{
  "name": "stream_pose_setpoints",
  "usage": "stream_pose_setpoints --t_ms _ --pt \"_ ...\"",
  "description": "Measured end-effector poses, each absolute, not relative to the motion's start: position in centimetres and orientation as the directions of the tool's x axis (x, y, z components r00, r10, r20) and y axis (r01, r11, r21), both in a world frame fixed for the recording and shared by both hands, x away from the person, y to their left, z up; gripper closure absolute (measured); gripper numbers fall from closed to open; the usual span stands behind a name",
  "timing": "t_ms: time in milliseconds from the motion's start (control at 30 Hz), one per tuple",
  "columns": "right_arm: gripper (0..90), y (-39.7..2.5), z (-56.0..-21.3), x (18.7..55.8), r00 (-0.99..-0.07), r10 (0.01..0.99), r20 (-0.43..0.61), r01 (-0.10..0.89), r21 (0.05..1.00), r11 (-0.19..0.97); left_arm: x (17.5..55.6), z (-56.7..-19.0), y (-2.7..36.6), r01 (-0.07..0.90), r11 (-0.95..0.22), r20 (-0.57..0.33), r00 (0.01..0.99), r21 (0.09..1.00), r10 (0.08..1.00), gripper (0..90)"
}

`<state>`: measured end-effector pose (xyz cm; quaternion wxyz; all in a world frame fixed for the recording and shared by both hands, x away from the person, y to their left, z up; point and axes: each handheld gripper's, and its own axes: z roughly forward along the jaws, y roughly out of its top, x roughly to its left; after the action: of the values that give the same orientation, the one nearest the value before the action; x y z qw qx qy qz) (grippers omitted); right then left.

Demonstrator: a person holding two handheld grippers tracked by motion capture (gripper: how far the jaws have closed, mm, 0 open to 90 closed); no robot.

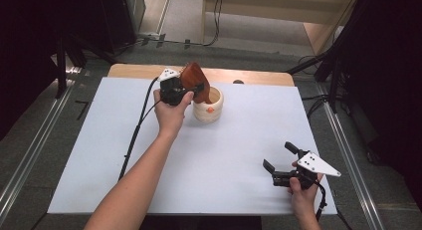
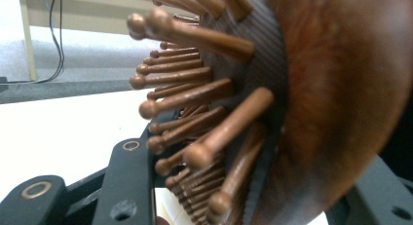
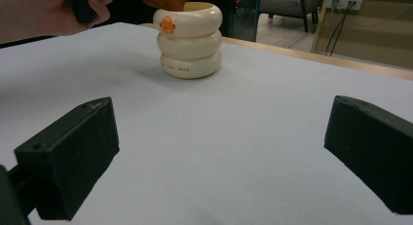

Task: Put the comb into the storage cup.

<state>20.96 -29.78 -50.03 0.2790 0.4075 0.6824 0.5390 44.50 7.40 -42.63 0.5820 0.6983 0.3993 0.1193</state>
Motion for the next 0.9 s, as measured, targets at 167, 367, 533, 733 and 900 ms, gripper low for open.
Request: stream_pose_setpoints --t_ms 167,367,533,733,900 --pt "0.0 -29.77 -50.05 20.99 -0.512 0.857 0.060 0.257 0.963 0.086 44.73 -42.60 7.82 0.435 0.004 -0.312 0.638 0.900 0.704 42.1" --pt "0.0 -29.75 -50.10 21.04 -0.514 0.856 0.058 0.258 0.962 0.090 44.95 -42.83 7.94 0.457 -0.001 -0.320 0.624 0.890 0.713 32.1" --pt "0.0 -29.71 -50.07 21.04 -0.514 0.856 0.057 0.259 0.961 0.092 44.91 -42.84 7.91 0.457 -0.007 -0.316 0.626 0.889 0.713 28.1" --pt "0.0 -29.74 -50.09 21.04 -0.515 0.856 0.056 0.258 0.962 0.092 44.73 -42.71 7.76 0.449 -0.012 -0.310 0.636 0.894 0.707 13.0" --pt "0.0 -29.76 -50.09 21.03 -0.515 0.855 0.056 0.258 0.962 0.092 44.70 -42.76 7.68 0.453 -0.027 -0.301 0.635 0.891 0.711 0.0"
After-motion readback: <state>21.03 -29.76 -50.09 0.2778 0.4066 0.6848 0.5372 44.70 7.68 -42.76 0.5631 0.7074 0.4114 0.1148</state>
